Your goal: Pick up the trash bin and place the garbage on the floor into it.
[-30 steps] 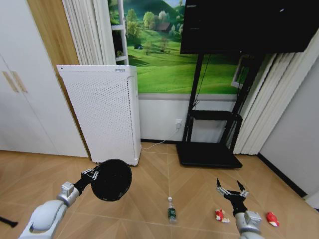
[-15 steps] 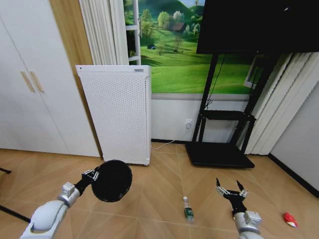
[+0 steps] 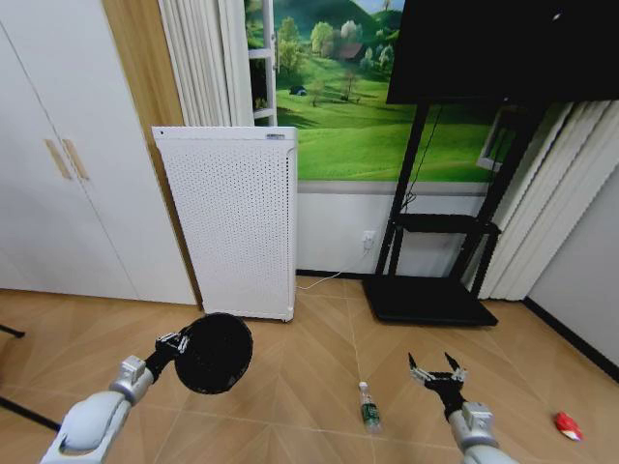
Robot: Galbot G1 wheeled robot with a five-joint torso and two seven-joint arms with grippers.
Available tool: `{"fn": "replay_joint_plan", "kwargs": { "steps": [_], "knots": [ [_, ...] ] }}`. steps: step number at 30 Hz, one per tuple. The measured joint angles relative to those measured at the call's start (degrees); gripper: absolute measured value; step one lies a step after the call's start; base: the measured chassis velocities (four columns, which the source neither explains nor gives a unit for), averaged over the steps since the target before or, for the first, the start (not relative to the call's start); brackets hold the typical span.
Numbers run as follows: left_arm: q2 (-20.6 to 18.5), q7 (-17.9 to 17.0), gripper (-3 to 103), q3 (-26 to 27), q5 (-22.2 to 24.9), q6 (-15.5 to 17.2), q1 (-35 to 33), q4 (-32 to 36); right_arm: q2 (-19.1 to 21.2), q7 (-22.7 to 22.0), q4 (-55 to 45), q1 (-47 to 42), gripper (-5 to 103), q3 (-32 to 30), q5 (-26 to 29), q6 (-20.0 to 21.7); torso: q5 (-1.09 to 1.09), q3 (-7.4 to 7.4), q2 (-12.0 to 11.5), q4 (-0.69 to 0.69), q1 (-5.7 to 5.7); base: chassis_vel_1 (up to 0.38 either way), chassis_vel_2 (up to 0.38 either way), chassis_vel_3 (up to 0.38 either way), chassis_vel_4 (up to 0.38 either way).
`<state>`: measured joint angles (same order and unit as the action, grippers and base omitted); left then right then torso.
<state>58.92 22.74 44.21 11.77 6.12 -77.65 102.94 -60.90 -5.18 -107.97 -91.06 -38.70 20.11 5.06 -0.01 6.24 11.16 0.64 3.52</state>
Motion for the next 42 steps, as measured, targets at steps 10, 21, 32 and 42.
{"fn": "replay_joint_plan", "kwargs": {
  "steps": [10,21,32,42],
  "knots": [
    [1.4,-2.0,7,-1.4,0.2,0.6,0.3,-1.0,7.8,-3.9,6.0,5.9,100,11.1,8.6,3.6,0.01,0.0,0.0,0.02,0.0,0.0,0.0,0.0,0.0],
    [2.4,-2.1,7,-3.4,-0.4,0.9,2.1,-3.0,7.1,-5.8,19.7,12.6,100,25.2,9.2,3.4,0.01,0.0,0.0,0.02,0.0,0.0,0.0,0.0,0.0],
    [3.0,-1.9,7,-6.3,-1.2,0.7,4.0,-4.9,4.5,-6.3,28.5,18.8,100,31.9,9.2,3.4,0.01,0.0,0.0,0.01,0.0,0.0,0.0,0.0,0.0],
    [3.9,-1.7,7,-8.3,-2.4,0.7,4.2,-4.0,1.0,-9.7,34.2,25.5,100,37.7,9.7,5.7,0.01,0.0,0.0,0.01,0.0,0.0,0.0,0.0,0.0]
  ]
}}
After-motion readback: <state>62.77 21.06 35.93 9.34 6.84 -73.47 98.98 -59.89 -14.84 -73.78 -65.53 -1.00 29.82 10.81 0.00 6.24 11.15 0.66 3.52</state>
